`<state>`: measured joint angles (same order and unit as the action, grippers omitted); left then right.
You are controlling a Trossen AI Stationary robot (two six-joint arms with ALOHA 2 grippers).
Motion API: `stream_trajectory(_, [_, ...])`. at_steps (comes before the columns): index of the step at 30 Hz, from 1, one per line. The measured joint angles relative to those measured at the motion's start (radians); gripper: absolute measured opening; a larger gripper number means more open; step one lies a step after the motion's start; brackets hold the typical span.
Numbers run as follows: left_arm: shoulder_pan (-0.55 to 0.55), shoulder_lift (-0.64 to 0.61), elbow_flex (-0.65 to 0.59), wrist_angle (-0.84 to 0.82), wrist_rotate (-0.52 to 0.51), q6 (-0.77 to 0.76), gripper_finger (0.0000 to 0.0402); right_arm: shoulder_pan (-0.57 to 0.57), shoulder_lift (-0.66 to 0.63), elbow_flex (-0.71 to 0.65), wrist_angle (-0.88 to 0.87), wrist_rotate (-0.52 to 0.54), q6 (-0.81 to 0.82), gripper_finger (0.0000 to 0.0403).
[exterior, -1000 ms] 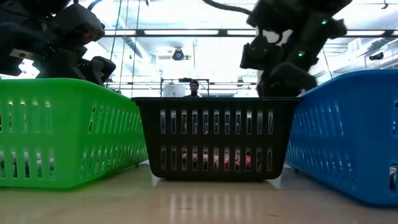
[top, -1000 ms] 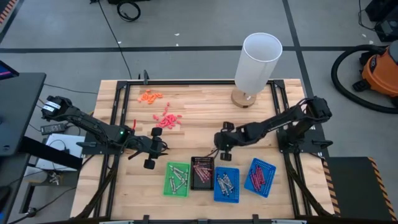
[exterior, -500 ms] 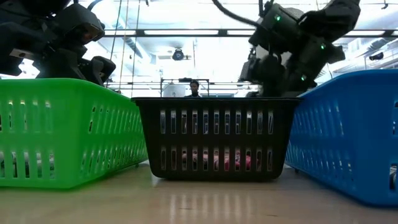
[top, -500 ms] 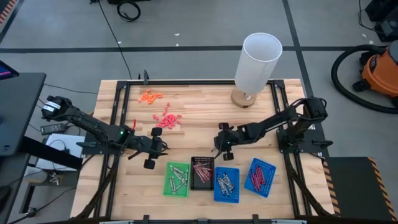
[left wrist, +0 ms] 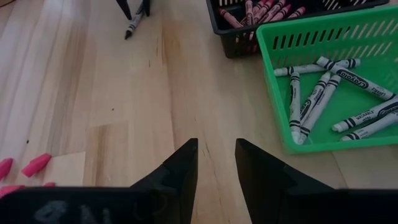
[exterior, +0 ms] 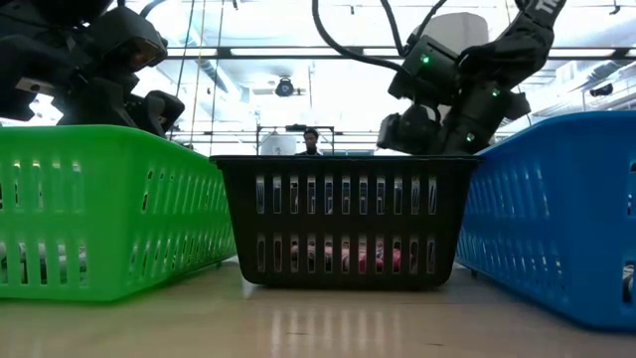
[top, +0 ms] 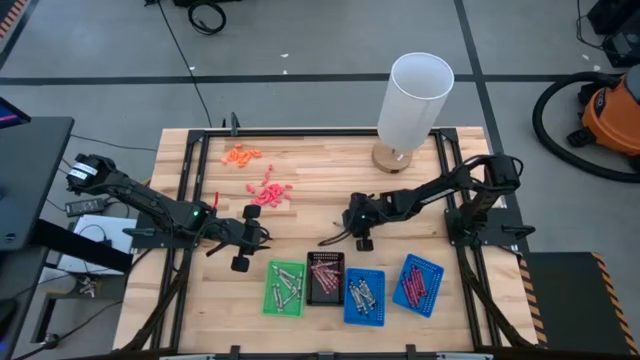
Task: Sort crayons
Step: Put the black crayon into the left blue bin
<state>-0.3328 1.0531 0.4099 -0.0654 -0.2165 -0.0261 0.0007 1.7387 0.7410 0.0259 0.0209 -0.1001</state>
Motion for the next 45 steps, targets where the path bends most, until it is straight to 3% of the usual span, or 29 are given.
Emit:
stream_trajectory(17, [0.000,0.000,0.000,-0.022,0.000,-0.012,0.0117,-0.010,-0.003,0.017,0.009,-0.017,0.134,0.0022])
stream_trajectory(23, [0.000,0.000,0.000,-0.021,0.000,-0.013,0.0117,-0.010,-0.008,0.088,-0.059,-0.008,0.134,0.0032])
stream_trajectory(33, [0.000,0.000,0.000,-0.021,0.000,-0.016,0.0117,0.031,-0.009,0.276,-0.331,0.016,0.134,0.0035])
stream_trajectory(45, [0.000,0.000,0.000,-0.020,0.000,-0.015,0.0117,0.124,-0.012,0.461,-0.476,0.017,0.172,0.0035])
